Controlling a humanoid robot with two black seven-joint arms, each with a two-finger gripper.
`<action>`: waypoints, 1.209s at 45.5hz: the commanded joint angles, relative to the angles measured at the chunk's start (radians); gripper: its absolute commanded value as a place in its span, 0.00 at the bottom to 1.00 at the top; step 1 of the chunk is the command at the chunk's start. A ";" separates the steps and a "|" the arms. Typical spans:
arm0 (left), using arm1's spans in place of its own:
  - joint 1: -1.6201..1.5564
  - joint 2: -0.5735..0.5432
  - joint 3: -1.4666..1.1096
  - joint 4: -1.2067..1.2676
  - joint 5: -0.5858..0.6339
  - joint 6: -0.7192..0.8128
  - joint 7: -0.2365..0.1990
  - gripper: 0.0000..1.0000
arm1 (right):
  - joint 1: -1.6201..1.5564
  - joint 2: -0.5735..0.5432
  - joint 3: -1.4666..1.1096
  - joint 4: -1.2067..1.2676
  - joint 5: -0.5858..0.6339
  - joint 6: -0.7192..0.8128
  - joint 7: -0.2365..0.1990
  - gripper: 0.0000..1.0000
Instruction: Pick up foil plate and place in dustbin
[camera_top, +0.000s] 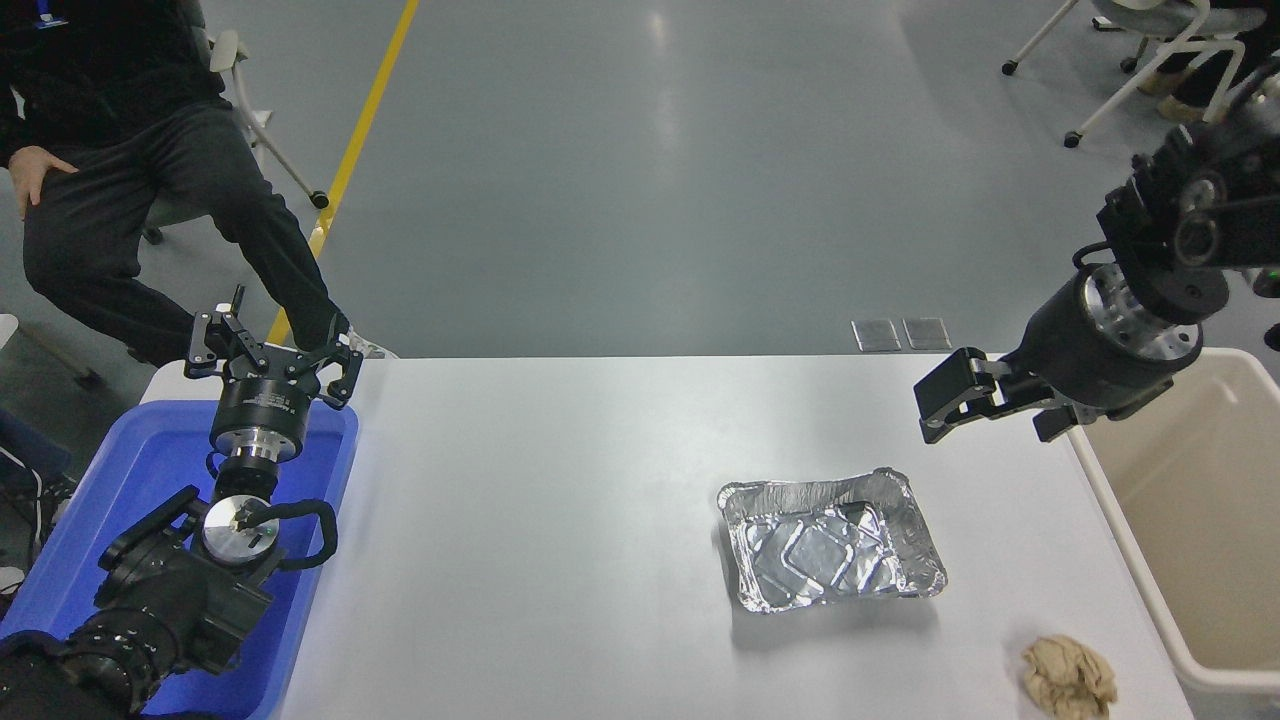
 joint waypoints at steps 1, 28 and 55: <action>0.000 0.000 0.000 0.000 0.000 0.000 0.000 0.99 | -0.183 -0.023 0.070 -0.085 -0.091 -0.092 0.001 1.00; 0.000 0.000 0.000 0.000 0.000 -0.001 0.000 0.99 | -0.675 -0.012 0.271 -0.360 -0.309 -0.276 -0.004 1.00; 0.000 0.002 0.000 0.000 0.000 -0.001 0.000 0.99 | -0.930 0.047 0.348 -0.599 -0.309 -0.392 -0.002 1.00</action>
